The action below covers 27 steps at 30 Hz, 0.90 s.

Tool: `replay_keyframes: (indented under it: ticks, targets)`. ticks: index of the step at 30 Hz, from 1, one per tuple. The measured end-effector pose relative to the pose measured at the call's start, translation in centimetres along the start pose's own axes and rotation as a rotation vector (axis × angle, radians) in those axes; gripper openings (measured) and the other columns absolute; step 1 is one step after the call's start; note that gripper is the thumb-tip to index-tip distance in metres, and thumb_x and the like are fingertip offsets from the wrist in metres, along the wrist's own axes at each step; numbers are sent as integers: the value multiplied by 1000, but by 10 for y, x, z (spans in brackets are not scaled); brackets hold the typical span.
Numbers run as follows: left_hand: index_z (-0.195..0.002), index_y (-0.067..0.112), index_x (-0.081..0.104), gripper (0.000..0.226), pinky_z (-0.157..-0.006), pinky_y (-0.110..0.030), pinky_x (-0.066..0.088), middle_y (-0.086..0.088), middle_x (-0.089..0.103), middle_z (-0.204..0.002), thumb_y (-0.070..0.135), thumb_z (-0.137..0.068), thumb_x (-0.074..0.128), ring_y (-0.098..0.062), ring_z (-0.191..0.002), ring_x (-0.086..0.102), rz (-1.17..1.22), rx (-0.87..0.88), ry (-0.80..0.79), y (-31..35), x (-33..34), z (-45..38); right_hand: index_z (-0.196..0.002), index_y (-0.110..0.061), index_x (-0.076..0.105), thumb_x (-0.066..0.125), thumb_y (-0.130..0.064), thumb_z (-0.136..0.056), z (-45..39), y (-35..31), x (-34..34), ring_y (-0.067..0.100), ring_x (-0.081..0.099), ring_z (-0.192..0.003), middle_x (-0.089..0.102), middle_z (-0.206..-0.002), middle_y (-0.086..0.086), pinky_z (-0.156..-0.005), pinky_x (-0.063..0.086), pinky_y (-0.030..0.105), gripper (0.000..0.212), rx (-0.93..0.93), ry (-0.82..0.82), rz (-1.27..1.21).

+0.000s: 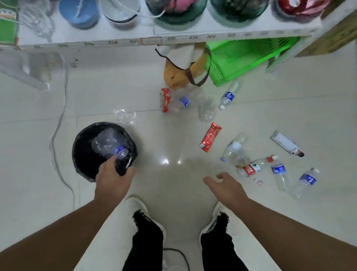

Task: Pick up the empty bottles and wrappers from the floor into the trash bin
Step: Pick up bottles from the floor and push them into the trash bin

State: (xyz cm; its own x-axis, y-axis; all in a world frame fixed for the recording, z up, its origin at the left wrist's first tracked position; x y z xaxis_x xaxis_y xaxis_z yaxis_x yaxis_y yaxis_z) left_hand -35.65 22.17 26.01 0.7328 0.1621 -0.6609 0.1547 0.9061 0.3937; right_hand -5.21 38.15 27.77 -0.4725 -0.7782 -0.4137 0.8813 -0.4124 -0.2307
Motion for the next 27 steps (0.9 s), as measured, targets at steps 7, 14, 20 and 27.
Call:
replay_keyframes:
  ticks: [7,14,20,27]
  targets:
    - [-156,23,45,76,-122,-44,34,-7,46,-157,48,-91,74,-27,-146,43,-73,179,-44,120,77,64,-147,-24,55,62,-75,-67,16,90,-107,19,54,-108,60,-123,-1,-88,40,32,95,74,82,-182]
    - [-156,30,44,75,-120,-43,35,-4,45,-158,54,-90,71,-26,-147,43,-191,287,-126,196,164,119,-151,-23,51,65,-70,-74,14,182,-161,22,58,-124,59,-143,2,-90,41,35,91,110,79,-328]
    - [-156,32,43,80,-118,-45,38,-4,46,-157,59,-87,70,-27,-145,44,-219,324,-224,237,231,152,-150,-22,52,64,-70,-71,18,250,-192,25,59,-129,59,-146,4,-92,43,34,93,198,105,-385]
    - [-154,36,41,82,-112,-46,42,-2,48,-152,60,-81,72,-28,-142,46,-292,372,-321,257,276,146,-151,-21,52,68,-68,-75,3,277,-190,27,57,-134,58,-149,7,-92,42,34,91,265,137,-457]
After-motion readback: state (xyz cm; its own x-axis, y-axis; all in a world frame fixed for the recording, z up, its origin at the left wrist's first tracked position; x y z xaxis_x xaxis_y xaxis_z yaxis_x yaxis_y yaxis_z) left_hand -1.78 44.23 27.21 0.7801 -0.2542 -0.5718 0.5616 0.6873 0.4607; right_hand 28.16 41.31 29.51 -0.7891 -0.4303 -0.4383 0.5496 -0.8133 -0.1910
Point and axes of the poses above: each hand's wrist, its own z-axis away from the middle knuckle, its own x-axis out of the palm, y = z × x, the point moved 1 cm from there along -z, towards the middle knuckle
